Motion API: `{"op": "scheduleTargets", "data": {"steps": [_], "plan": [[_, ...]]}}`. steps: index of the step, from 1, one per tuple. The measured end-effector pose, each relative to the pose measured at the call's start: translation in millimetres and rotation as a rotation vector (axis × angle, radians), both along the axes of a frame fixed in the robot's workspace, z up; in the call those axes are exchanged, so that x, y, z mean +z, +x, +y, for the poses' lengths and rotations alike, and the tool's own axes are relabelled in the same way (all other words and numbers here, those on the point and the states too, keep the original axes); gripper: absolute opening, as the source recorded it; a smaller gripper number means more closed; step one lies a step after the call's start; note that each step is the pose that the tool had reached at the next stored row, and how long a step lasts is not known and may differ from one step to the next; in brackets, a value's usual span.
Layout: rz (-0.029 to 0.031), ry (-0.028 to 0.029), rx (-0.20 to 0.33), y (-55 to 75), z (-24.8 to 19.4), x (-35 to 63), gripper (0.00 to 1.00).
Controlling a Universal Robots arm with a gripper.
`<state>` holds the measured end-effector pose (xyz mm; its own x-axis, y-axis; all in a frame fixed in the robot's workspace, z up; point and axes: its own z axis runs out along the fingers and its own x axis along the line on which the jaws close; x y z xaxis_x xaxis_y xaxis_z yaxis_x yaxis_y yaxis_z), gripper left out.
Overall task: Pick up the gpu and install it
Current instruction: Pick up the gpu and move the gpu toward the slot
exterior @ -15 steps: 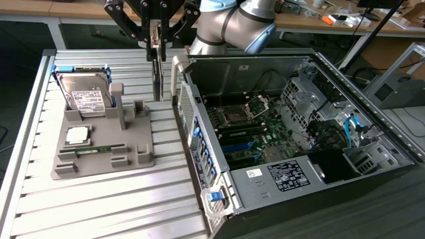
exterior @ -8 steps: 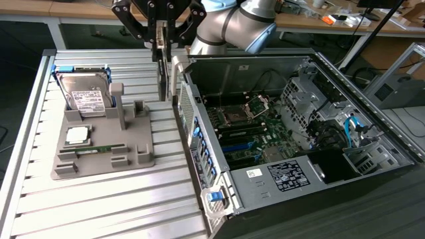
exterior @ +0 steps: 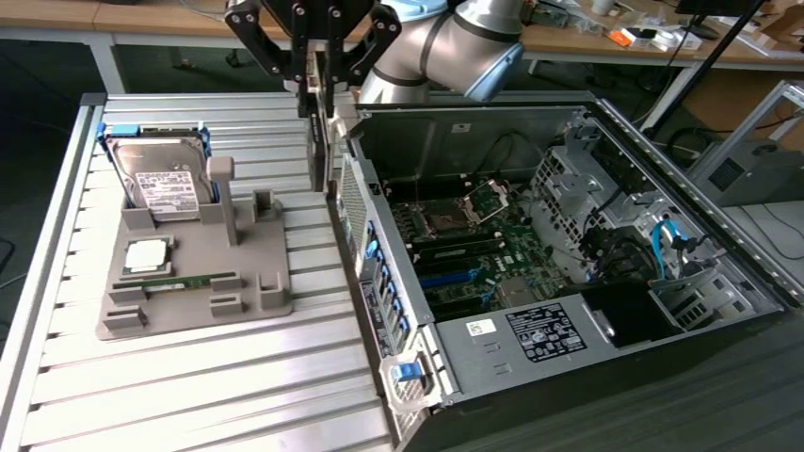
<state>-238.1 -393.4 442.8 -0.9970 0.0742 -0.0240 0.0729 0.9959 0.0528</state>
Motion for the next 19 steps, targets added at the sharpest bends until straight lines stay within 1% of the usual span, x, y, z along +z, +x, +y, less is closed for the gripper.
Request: {"op": "scheduleTargets", "data": {"steps": [19], "plan": [[0.0,-0.0017,0.0,24.5,-2.3,-0.2,0.27]]}}
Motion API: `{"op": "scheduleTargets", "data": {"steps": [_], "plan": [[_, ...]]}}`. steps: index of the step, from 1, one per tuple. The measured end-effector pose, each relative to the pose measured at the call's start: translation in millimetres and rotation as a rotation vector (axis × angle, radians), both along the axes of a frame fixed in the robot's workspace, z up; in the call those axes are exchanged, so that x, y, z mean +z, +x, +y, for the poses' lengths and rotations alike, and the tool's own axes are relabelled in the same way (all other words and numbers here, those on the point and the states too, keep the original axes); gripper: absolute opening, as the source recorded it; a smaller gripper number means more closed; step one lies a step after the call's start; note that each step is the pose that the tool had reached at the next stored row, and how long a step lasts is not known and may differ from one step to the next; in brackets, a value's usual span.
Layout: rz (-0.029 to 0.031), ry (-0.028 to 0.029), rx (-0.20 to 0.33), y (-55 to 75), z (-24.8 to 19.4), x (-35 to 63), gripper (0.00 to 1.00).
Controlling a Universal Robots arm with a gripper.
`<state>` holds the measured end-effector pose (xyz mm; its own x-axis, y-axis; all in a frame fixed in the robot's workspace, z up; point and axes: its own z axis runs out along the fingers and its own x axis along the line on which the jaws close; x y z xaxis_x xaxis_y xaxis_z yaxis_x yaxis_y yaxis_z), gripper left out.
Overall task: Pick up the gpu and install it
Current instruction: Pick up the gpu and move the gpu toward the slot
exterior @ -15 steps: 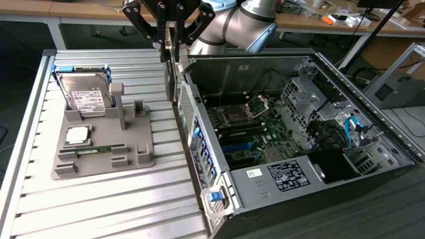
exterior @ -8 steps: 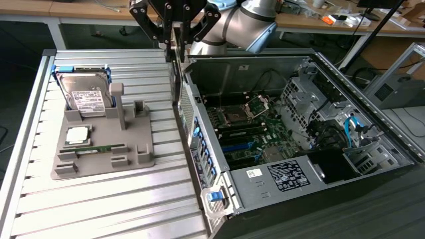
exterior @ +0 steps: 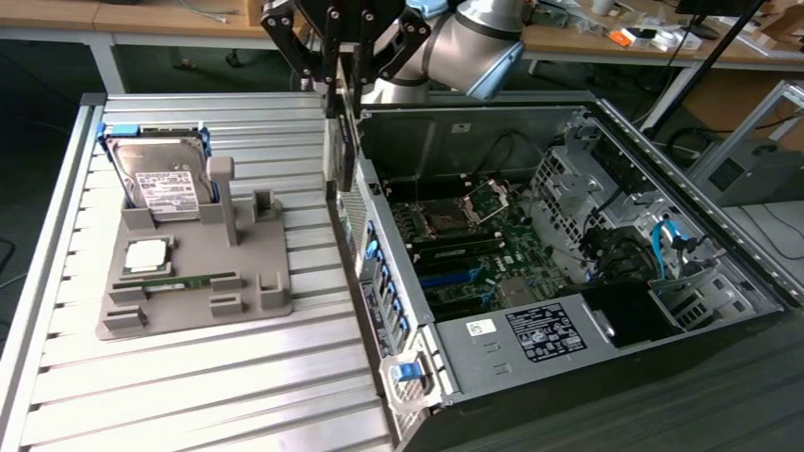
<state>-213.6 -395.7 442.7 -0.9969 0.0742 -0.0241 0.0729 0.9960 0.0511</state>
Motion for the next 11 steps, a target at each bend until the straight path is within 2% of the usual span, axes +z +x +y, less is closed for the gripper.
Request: {"op": "scheduleTargets", "data": {"steps": [11], "plan": [[0.0,-0.0011,0.0,12.7,-1.3,-0.1,0.27]]}}
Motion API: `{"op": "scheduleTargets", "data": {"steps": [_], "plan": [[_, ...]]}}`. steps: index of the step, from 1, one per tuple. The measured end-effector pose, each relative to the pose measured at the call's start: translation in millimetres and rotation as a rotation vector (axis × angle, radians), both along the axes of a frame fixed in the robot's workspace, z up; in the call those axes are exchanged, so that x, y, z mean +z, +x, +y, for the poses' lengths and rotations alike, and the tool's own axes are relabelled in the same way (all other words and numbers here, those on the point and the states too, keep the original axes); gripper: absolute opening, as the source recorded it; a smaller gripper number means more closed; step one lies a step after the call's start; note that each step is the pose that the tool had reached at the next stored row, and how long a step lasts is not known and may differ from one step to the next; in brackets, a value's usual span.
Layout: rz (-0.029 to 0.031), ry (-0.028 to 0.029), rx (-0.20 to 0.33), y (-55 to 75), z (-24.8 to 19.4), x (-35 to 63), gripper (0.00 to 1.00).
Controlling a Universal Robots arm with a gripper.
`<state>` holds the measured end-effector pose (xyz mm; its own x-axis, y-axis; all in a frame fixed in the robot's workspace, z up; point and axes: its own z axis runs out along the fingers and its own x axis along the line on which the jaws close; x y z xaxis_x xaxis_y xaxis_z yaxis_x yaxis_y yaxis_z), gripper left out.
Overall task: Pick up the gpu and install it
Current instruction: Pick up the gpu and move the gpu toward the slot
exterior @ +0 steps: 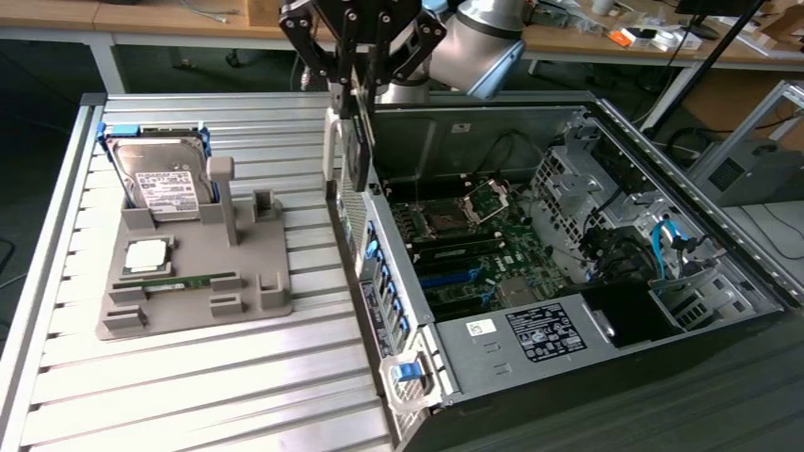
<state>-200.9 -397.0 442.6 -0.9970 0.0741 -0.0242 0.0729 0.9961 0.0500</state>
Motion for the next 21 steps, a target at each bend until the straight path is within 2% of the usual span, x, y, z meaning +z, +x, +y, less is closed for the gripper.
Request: {"op": "scheduleTargets", "data": {"steps": [13,21], "plan": [[0.0,-0.0015,0.0,14.7,-1.7,-0.1,0.27],[0.0,-0.0025,0.0,23.4,-5.0,-0.4,0.27]]}}
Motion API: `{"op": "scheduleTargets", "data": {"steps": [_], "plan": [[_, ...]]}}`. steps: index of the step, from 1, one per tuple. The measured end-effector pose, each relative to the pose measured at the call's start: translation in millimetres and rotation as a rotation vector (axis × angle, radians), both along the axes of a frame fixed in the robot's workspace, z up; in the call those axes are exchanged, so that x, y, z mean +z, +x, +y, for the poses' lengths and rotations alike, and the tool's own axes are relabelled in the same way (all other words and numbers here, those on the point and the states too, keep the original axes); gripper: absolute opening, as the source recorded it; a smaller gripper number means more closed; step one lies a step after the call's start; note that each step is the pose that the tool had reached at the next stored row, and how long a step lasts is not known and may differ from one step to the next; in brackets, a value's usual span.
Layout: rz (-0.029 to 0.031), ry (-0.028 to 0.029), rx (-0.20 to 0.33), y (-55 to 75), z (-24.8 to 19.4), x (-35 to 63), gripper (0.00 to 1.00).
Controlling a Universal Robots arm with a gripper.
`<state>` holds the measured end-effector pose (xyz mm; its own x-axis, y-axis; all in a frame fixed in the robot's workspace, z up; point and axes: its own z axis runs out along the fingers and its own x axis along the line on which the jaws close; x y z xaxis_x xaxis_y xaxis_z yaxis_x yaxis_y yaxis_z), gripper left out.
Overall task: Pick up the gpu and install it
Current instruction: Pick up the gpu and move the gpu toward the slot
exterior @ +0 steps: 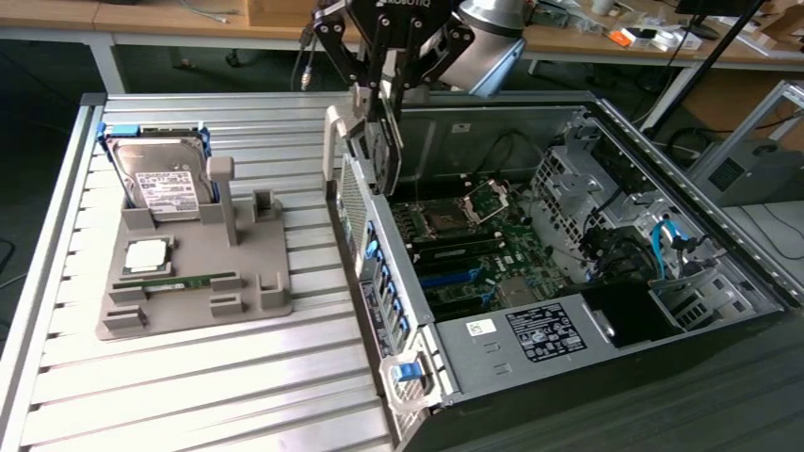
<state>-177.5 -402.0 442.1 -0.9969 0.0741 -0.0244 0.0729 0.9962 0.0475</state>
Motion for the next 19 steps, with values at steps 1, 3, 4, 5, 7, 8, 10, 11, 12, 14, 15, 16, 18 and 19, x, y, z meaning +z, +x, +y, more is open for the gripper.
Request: {"op": "scheduleTargets", "data": {"steps": [1,3,4,5,7,8,10,11,12,14,15,16,18,19], "plan": [[0.0,-0.0001,0.0,1.2,-0.4,0.0,0.27],[0.0,-0.0003,0.0,3.1,-1.1,-0.1,0.27],[0.0,-0.0005,0.0,4.2,-1.4,-0.1,0.27],[0.0,-0.0006,0.0,5.4,-1.6,-0.2,0.27],[0.0001,-0.0009,0.0,8.2,-2.0,-0.3,0.27],[0.0,-0.001,0.0,9.6,-2.2,-0.3,0.27],[0.0,-0.0014,0.0,14.5,-2.9,-0.5,0.27],[0.0,-0.0016,0.0,16.1,-3.0,-0.6,0.27],[0.0,-0.0018,0.0,17.7,-3.1,-0.7,0.27],[0.0,-0.0021,0.0,20.5,-3.3,-0.8,0.27],[0.0001,-0.0023,0.0,21.9,-3.4,-0.9,0.27],[0.0,-0.0024,0.0,23.1,-3.5,-0.9,0.27],[0.0,-0.0026,0.0,24.6,-3.8,-1.2,0.27],[-0.0001,-0.0025,0.0,25.3,-4.0,-1.4,0.27]]}}
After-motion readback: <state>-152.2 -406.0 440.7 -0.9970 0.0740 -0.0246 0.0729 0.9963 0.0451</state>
